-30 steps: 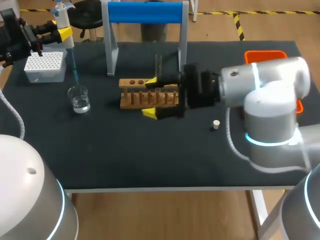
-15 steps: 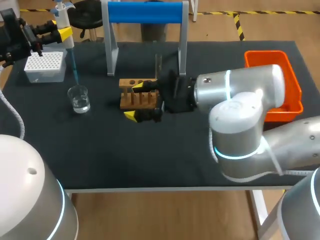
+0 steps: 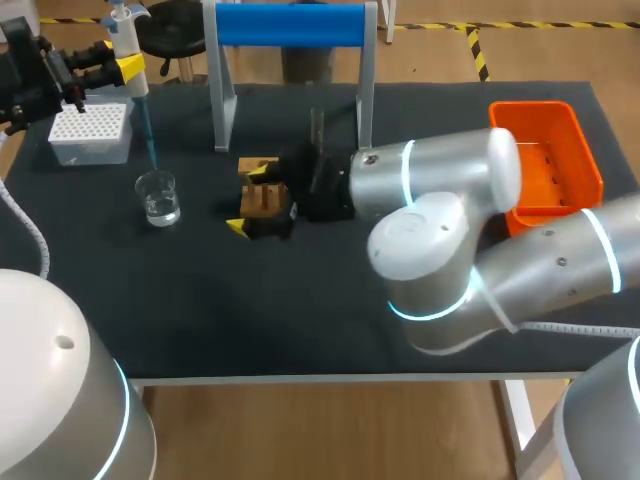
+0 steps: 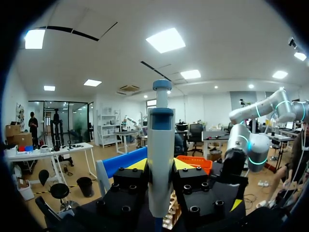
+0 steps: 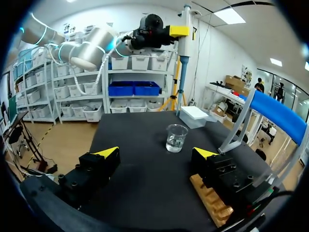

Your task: Invert the test tube, pick up the pipette, mount the tip to pipette, aspirate from beaker and dispense into the tube, eject the tip, return the pipette, and cap with the stopper.

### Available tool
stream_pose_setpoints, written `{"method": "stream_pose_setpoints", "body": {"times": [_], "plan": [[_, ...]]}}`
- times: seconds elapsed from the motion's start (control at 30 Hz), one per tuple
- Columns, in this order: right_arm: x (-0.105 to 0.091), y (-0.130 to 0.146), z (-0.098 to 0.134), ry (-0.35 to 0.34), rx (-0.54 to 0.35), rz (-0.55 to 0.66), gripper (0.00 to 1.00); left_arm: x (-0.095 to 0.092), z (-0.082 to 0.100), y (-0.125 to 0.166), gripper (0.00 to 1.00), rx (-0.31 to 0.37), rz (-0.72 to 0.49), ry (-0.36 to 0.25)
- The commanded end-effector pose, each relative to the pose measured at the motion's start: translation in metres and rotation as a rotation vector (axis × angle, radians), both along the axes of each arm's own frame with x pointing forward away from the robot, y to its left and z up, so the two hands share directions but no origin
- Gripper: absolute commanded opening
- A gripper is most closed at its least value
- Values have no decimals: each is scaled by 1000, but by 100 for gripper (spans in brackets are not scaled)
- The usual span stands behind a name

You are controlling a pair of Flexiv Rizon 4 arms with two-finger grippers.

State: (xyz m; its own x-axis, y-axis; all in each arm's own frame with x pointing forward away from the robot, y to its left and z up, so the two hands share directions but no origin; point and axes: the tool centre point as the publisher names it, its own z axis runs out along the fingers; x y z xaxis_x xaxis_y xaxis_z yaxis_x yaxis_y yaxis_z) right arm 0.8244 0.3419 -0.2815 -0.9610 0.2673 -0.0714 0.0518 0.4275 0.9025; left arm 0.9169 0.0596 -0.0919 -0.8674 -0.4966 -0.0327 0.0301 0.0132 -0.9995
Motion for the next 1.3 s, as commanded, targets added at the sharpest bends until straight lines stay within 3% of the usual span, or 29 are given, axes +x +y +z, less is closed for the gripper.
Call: {"method": "stream_pose_setpoints", "body": {"times": [0.03,0.27,1.3], "plan": [[9,24,-11,-1,-12,-15,100,0,-1,0,0,-2,-3,-3],[18,28,-15,2,-22,-21,100,0,-1,0,0,-2,-3,-3],[17,27,-12,0,-18,-16,100,0,-1,0,0,-2,-3,-3]]}}
